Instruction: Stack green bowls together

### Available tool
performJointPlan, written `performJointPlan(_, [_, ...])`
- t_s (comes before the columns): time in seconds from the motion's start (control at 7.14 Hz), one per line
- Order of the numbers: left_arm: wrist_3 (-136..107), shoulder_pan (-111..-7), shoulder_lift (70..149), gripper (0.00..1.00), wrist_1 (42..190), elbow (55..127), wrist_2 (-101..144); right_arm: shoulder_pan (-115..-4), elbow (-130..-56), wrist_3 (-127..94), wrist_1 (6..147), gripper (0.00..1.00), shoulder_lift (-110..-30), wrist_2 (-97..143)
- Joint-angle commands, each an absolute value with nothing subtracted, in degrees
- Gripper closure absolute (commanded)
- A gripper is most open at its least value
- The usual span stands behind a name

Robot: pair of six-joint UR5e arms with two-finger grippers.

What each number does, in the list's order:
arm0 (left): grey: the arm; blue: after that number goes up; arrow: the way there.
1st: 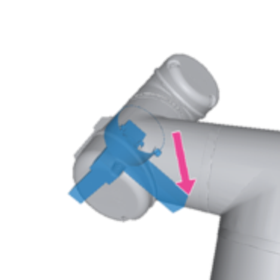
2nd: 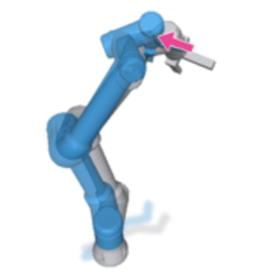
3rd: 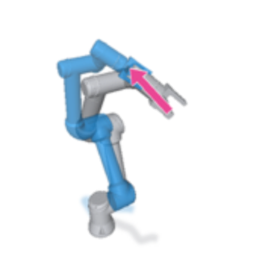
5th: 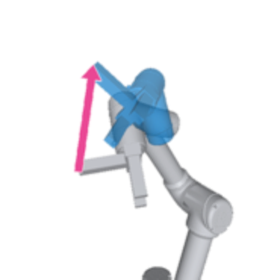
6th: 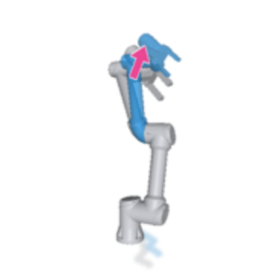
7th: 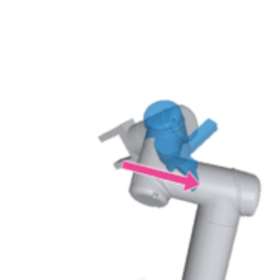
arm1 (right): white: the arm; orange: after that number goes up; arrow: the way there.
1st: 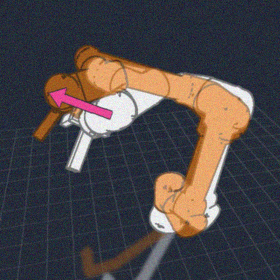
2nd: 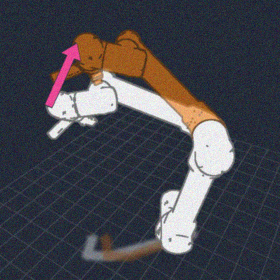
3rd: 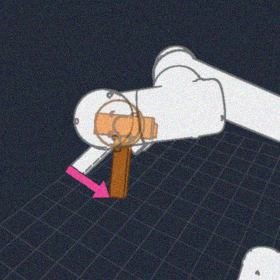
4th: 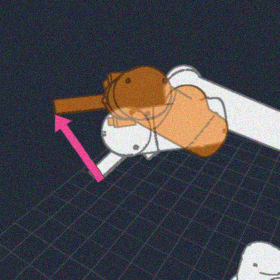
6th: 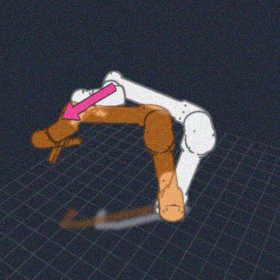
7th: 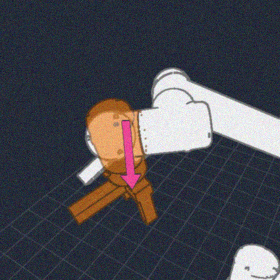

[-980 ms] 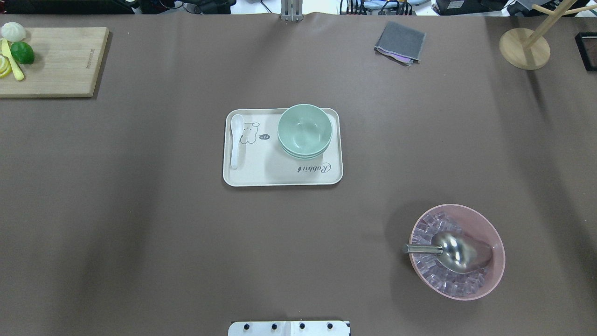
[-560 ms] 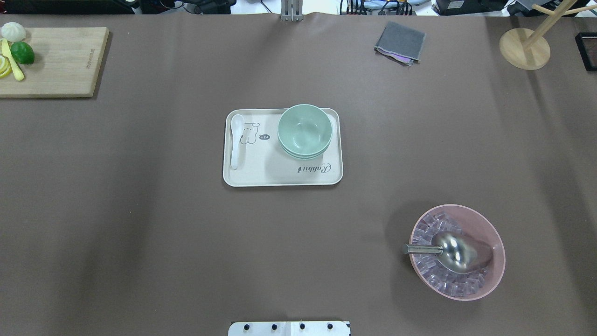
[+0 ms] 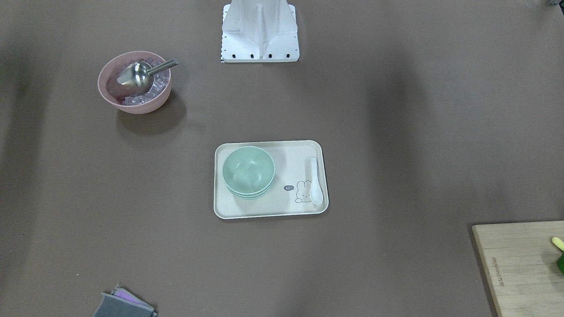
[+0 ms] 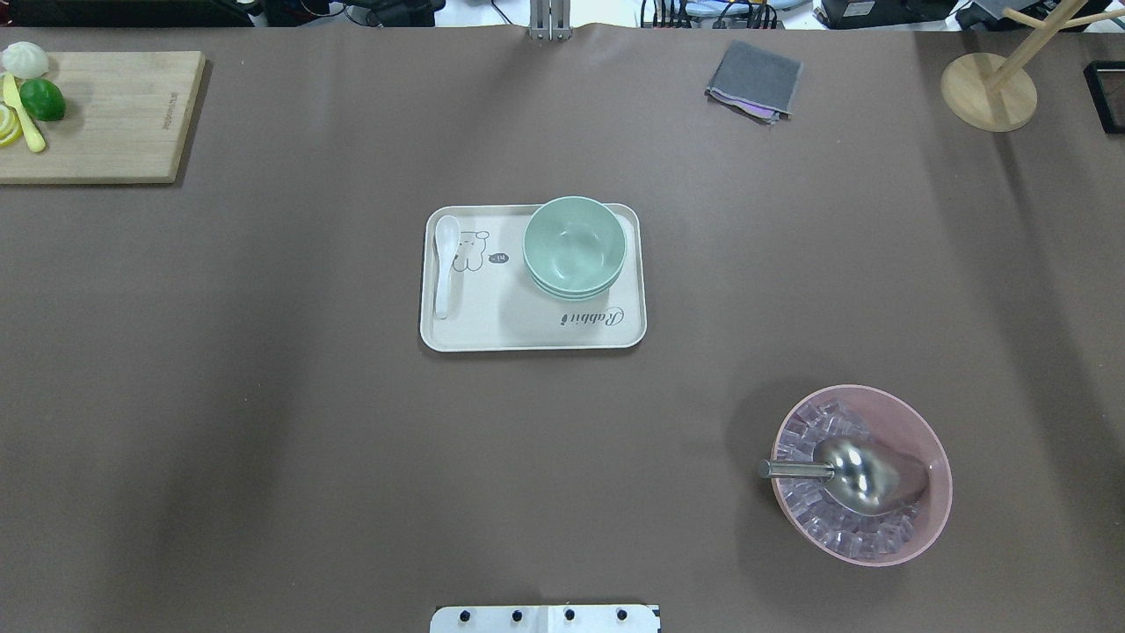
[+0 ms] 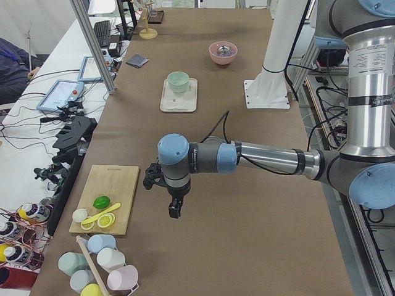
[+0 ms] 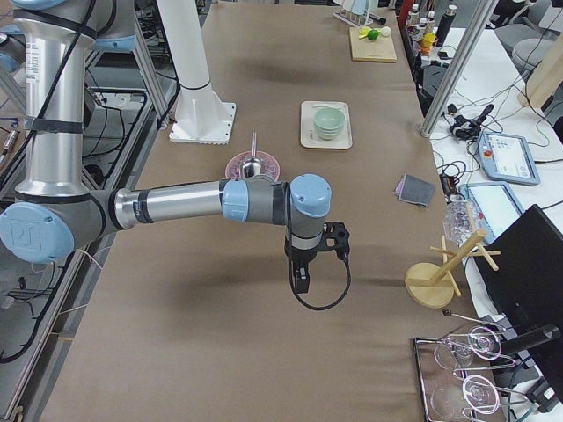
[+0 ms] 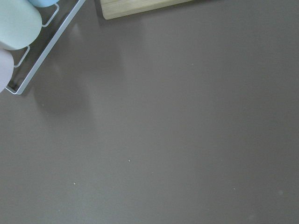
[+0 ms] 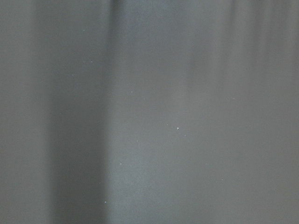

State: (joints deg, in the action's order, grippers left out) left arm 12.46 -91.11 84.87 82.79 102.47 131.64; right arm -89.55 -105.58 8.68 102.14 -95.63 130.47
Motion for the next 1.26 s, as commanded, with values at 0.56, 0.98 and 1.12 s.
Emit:
performJointPlan(0.56, [12.57,-91.14,83.06,0.02,83.06,102.04,131.49,-85.08,-105.12,8.79,102.57,0.00,-95.80,131.57])
performJointPlan(0.98, [12.74,-91.14,82.27,0.02,83.14,101.95,131.57,-83.50,-104.68,8.79,102.48,0.00,-95.80,131.75])
performJointPlan(1.12, [12.74,-91.14,82.27,0.02,83.14,102.04,131.57,-83.06,-103.72,8.88,102.39,0.00,-95.80,132.18])
